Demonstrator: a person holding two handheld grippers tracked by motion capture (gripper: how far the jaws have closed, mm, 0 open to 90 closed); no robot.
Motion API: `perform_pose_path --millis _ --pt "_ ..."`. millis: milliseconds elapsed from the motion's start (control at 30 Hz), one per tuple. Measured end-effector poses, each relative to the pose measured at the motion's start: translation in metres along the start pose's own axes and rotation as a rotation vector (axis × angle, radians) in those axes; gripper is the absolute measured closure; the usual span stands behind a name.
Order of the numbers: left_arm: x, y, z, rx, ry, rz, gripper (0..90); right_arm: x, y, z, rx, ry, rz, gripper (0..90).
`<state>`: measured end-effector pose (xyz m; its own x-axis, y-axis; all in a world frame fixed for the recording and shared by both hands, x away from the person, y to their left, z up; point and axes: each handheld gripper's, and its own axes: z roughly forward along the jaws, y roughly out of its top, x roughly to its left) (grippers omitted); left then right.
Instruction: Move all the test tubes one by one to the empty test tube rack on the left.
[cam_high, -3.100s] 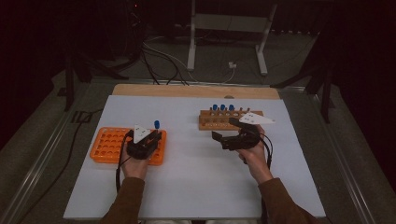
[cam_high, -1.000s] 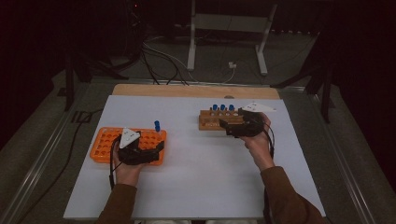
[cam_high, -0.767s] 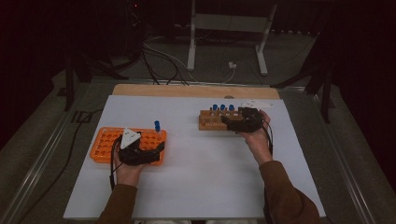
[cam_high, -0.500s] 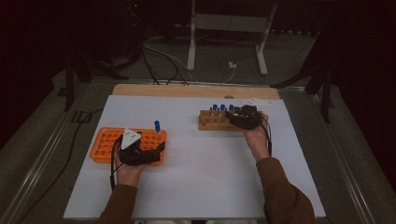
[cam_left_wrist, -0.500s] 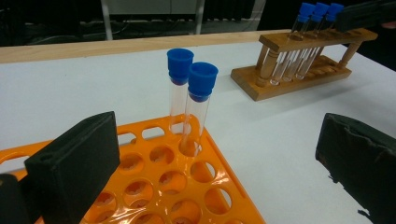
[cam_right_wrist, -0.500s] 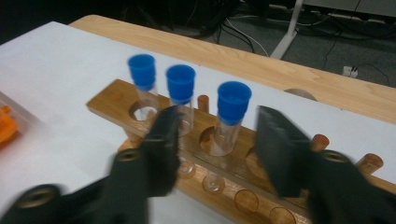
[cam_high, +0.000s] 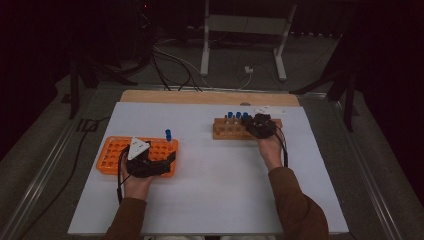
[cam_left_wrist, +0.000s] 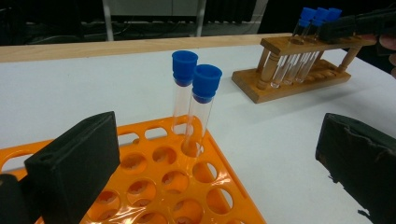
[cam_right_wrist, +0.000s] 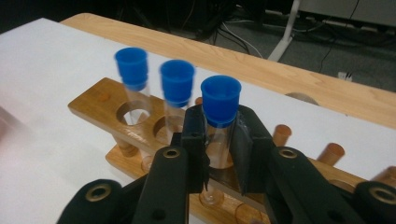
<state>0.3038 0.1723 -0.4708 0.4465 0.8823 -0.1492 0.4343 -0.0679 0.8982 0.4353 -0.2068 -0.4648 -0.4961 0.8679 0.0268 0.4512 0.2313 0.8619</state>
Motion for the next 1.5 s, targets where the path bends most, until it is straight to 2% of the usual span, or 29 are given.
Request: perform_pose_path --millis 67,333,633,1267,1500 --pt "0.0 0.0 0.0 0.002 0.001 0.0 0.7 0.003 0.0 0.0 -0.004 -0.011 -0.016 76.7" --pt "0.0 0.0 0.0 0.001 -0.001 -0.001 0.7 0.001 -0.001 -0.001 -0.006 -0.017 0.005 77.2" --pt "0.0 0.0 -0.001 -0.004 0.003 -0.004 0.6 0.001 0.008 -0.013 -0.052 -0.023 0.012 77.3" --pt "-0.001 0.001 0.0 -0.004 0.002 -0.003 0.6 0.006 0.026 -0.041 -0.122 -0.031 -0.036 77.4" --pt "-0.001 0.002 0.0 -0.005 0.001 -0.013 0.6 0.011 0.036 -0.05 -0.138 -0.032 -0.069 77.4"
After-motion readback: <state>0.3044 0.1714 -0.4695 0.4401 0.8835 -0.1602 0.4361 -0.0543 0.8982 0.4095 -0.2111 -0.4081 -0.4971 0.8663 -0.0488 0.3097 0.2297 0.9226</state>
